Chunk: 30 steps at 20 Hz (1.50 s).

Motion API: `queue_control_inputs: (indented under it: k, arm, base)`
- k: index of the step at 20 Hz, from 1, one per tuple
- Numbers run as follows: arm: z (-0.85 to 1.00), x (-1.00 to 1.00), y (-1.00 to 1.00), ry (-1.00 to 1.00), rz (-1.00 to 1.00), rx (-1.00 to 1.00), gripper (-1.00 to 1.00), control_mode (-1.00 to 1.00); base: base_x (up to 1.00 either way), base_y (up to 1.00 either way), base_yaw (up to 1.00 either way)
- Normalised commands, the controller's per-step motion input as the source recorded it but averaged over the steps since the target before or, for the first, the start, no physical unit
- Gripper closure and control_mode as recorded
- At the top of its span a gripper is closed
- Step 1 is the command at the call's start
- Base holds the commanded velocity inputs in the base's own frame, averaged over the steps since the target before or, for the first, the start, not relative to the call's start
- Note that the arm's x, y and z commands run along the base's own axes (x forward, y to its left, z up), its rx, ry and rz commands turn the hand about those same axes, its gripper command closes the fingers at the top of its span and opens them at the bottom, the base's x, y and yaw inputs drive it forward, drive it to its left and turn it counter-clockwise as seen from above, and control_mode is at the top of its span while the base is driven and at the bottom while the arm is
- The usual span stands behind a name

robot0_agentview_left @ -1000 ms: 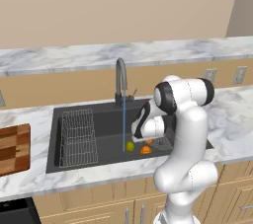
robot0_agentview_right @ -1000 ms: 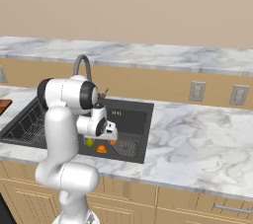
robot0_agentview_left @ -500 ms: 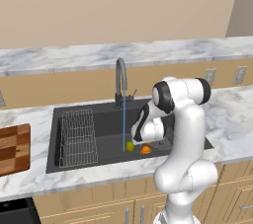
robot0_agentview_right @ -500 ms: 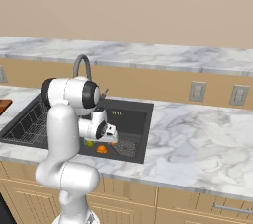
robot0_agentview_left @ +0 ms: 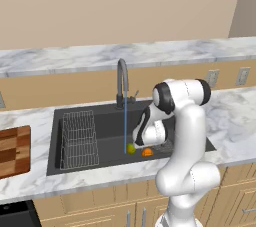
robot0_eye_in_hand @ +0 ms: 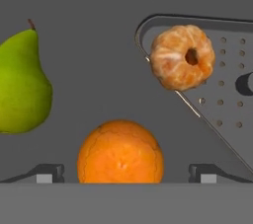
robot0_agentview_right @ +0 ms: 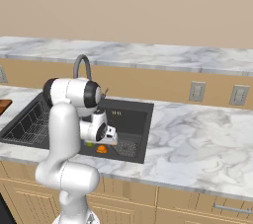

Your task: Pick the orange, pear, tangerine from the sink and place them on the cutting board to airdry. Then turn off the sink faucet.

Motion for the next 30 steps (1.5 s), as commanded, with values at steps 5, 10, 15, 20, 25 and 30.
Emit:
queue_control_inputs:
  k: [5,10,15,20,25,30]
  arm:
    - [-0.15,0.00,0.00,0.00,0.00,0.00,-1.00,-1.00]
    - [-0.16,0.00,0.00,0.01,0.00,0.00,-1.00,-1.00]
    - [-0.19,0.08,0.01,0.03,0.00,0.00,-1.00,-1.00]
    - [-0.19,0.01,0.01,0.03,0.00,0.00,-1.00,-1.00]
    - [-0.16,0.00,0.00,0.04,0.00,0.00,1.00,-1.00]
    - [-0.01,-0.03,0.00,0.00,0.00,0.02,1.00,-1.00]
  base:
    - [0.00,0.00,0.00]
    - [0.00,0.00,0.00]
    - [0.00,0.00,0.00]
    - [0.00,0.00,0.00]
    - [0.00,0.00,0.00]
    - [0.00,0.00,0.00]
